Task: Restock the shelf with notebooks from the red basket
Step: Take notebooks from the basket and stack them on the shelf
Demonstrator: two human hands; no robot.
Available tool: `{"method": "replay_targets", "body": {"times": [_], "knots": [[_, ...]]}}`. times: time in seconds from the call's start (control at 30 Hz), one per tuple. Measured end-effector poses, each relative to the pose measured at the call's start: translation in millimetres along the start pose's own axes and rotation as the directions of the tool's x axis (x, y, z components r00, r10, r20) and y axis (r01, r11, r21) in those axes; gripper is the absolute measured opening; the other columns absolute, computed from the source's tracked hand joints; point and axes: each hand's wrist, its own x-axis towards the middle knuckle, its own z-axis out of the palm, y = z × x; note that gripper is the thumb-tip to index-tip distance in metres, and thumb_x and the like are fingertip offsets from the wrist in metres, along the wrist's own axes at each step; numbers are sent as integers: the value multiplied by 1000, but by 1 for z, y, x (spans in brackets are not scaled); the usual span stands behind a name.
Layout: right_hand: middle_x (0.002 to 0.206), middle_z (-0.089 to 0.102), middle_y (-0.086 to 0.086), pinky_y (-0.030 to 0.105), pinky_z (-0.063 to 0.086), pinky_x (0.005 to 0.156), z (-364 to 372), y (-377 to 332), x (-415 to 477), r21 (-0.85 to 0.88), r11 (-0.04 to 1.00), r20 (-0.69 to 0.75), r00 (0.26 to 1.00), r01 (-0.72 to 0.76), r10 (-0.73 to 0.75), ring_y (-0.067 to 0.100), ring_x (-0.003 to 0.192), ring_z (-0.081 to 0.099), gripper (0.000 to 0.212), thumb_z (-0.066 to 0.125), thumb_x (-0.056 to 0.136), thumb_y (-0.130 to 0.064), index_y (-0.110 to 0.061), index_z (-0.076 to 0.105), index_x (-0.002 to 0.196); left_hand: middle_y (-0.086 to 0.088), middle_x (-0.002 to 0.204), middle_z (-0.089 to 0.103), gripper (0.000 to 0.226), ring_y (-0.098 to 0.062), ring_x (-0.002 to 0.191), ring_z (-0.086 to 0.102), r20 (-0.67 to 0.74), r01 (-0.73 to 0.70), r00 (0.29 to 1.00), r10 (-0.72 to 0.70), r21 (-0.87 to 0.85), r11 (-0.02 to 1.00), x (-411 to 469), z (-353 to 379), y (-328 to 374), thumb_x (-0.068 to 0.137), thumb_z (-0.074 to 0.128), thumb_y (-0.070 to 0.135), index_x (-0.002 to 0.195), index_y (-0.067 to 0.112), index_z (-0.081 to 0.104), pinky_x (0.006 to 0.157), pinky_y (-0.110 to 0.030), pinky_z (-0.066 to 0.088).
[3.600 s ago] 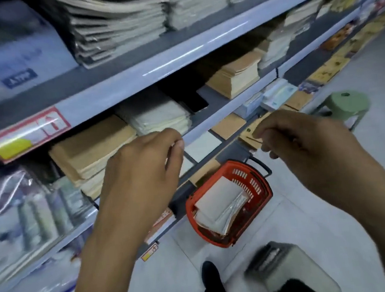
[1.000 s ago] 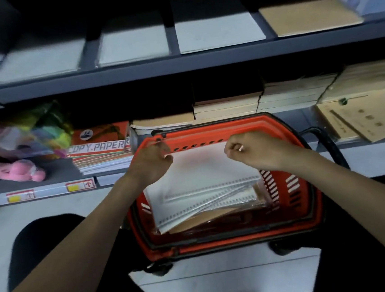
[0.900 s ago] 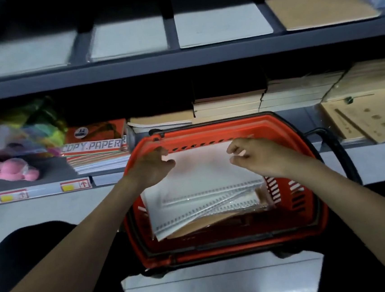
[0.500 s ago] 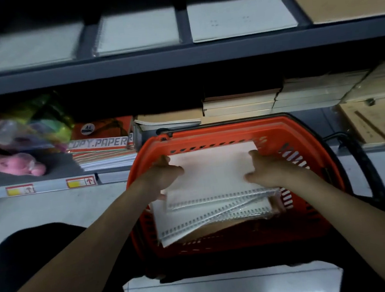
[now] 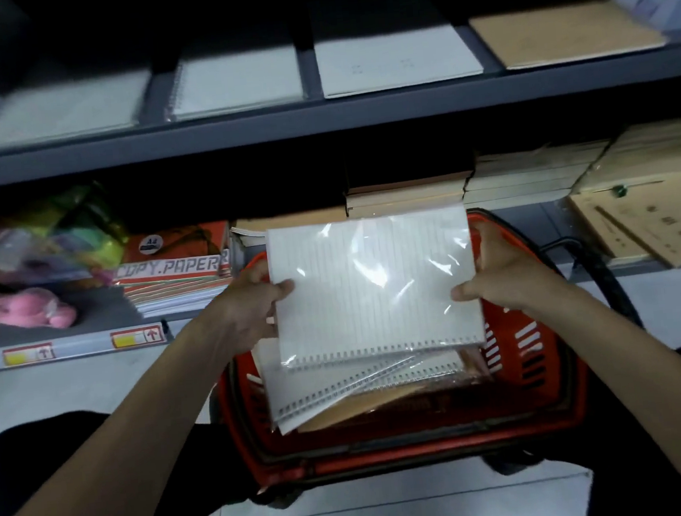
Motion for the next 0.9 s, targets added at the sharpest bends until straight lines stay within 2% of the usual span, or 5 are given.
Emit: {"method": "replay_targets", "body": {"times": [0.3,0.47,0.6,0.7,0.9], "knots": [[136,49,2,38,42,99,-16,-18,-21,-154,920,-244,888,360,-389,21,123,46,93,85,71,-30,-37,29,144,0,106,72,23,-9,94,71,93,-594,802,590,219,774,-55,0,37,99,50,12,121,11,57,72,-24,59],[94,63,-1,35,51,72,-13,-29,-29,-324,831,-174,835,452,-522,21,89,59,35,73,80,-45,-33,50,103,0,106,71,22,-8,95,69,29,-656,743,668,225,720,-62,-5,25,96,56,8,118,8,60,79,-25,55],[90,67,5,36,47,72,-11,-37,-31,-428,776,-143,814,462,-564,31,87,62,19,62,90,-42,-34,52,103,1,86,65,25,-14,76,62,-379,-202,850,366,408,890,-41,-25,-16,88,66,13,110,17,55,67,-30,50],[105,70,6,37,45,82,-18,-39,-29,-364,823,-206,823,437,-529,33,100,62,25,64,90,-40,-34,59,114,-12,87,63,9,-18,70,57,-193,182,974,-117,365,913,-38,-30,-56,89,65,16,94,13,58,63,-27,46],[104,67,-7,33,47,81,-24,-40,-30,-171,866,-259,826,470,-500,21,94,61,20,64,89,-41,-37,55,107,-18,119,64,50,-28,100,65,-163,208,976,-141,538,817,-27,-23,-80,82,77,28,120,4,56,83,-42,58]]}}
